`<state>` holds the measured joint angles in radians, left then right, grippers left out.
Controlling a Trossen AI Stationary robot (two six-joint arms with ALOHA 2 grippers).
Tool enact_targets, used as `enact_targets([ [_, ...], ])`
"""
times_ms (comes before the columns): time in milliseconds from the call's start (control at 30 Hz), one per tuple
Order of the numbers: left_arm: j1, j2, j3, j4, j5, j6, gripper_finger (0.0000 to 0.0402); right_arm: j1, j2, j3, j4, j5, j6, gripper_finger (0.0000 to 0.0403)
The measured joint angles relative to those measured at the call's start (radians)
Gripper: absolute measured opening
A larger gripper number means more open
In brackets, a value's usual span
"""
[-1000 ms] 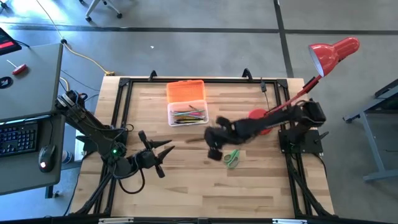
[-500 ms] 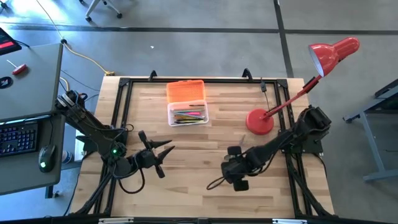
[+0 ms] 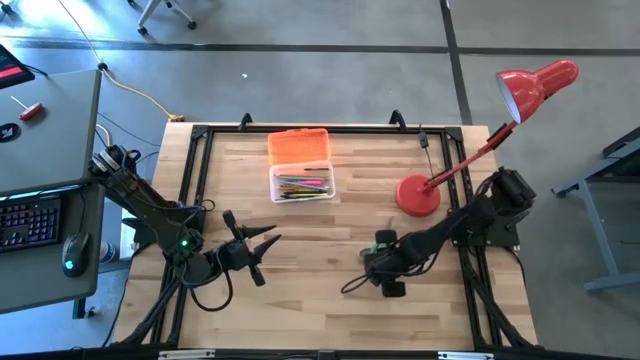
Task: Pick & place school supplies into a supply box
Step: Put the green scissors into the orange supply box
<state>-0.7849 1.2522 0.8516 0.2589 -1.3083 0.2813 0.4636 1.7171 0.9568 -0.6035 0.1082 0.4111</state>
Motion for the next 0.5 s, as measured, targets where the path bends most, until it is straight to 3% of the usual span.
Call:
enact_targets([
  [500, 0.0, 0.0, 0.0, 0.0, 0.0, 0.0, 0.014, -0.026, 0.0, -0.019, 0.07, -0.003, -0.295, 0.0083],
])
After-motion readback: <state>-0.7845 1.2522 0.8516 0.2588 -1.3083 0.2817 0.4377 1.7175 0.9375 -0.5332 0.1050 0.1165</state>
